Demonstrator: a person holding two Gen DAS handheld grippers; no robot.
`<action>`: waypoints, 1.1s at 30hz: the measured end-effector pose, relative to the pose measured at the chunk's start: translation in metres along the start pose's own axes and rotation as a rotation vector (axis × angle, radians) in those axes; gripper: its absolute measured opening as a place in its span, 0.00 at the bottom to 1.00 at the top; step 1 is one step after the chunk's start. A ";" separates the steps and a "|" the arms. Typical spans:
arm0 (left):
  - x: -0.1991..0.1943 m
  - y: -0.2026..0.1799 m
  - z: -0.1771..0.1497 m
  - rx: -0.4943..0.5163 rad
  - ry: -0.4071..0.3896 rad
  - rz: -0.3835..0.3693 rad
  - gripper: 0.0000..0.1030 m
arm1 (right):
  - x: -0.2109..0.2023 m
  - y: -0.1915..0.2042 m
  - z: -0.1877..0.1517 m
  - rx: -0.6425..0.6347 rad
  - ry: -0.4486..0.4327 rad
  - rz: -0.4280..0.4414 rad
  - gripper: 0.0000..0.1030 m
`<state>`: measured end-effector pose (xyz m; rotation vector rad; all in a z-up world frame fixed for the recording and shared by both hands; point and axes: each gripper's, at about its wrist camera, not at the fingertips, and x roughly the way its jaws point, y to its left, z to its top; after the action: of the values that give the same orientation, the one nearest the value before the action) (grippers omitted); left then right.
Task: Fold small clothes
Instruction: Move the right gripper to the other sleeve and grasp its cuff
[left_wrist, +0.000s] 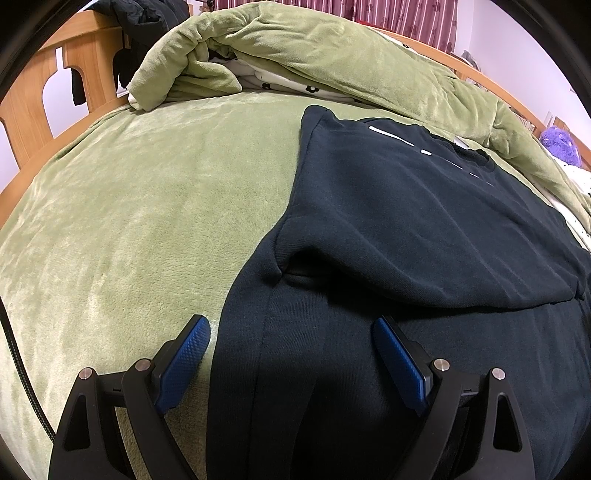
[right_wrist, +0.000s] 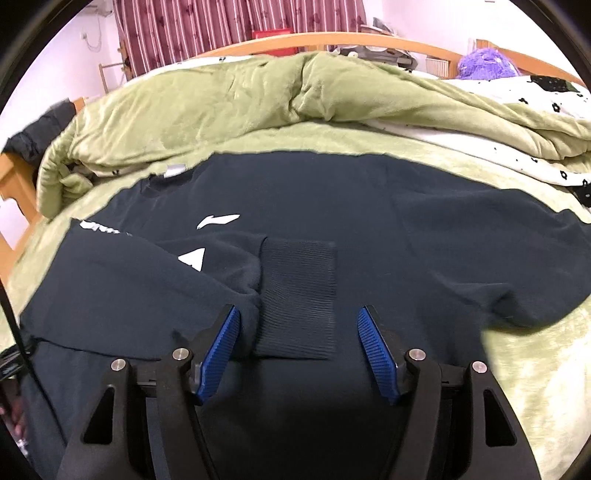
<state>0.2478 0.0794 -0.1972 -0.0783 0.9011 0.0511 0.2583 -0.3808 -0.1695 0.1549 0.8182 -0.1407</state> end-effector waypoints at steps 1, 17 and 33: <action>0.000 -0.001 0.000 0.002 0.000 0.003 0.88 | -0.008 -0.007 0.002 -0.006 -0.016 -0.047 0.62; -0.001 -0.002 -0.001 0.001 -0.010 0.016 0.88 | -0.038 -0.220 -0.005 0.165 -0.020 -0.385 0.62; 0.001 -0.004 -0.002 0.022 0.002 0.046 0.90 | 0.009 -0.292 0.009 0.331 -0.010 -0.343 0.09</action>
<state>0.2469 0.0754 -0.1988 -0.0371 0.9053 0.0836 0.2167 -0.6688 -0.1941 0.3246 0.8020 -0.6014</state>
